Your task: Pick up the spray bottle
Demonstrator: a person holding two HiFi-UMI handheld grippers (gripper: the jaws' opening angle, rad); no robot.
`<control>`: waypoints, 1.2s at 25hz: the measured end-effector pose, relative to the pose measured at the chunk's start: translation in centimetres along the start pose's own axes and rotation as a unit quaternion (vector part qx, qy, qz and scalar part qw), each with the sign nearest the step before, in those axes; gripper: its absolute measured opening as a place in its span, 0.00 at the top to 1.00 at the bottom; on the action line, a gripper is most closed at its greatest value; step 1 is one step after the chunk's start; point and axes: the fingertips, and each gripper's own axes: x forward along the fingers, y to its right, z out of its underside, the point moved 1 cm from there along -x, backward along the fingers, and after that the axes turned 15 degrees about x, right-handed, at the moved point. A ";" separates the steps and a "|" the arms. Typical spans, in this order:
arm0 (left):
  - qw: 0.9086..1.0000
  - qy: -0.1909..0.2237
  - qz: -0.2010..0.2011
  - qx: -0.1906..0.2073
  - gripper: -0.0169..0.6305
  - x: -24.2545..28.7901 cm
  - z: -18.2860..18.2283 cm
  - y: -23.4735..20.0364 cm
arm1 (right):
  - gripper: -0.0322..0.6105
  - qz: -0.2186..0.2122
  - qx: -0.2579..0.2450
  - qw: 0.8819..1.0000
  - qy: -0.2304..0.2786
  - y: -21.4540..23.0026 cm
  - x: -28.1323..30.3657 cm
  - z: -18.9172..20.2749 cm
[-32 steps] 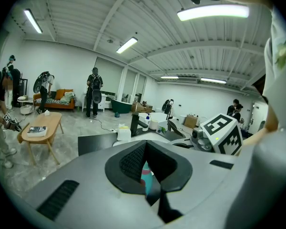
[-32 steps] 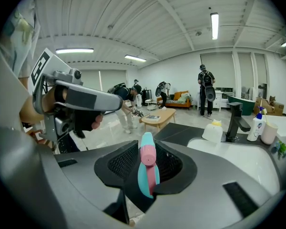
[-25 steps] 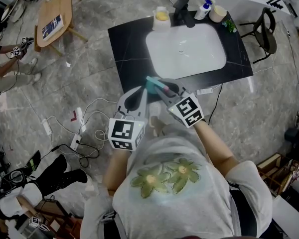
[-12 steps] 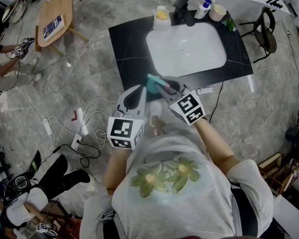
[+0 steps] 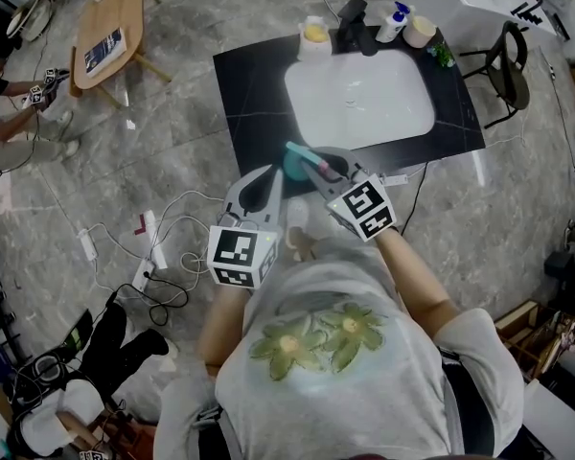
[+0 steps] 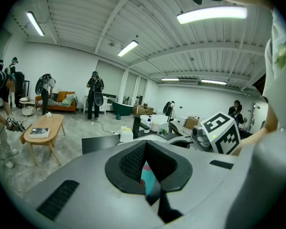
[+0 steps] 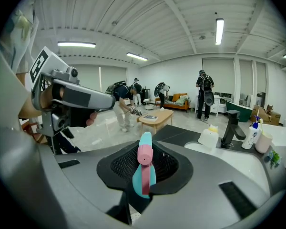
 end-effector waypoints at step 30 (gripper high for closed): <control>1.000 0.021 0.000 0.005 0.96 -1.2 -1.3 0.6 | 0.84 0.003 -0.031 0.999 0.042 -2.0 -2.4 -4.2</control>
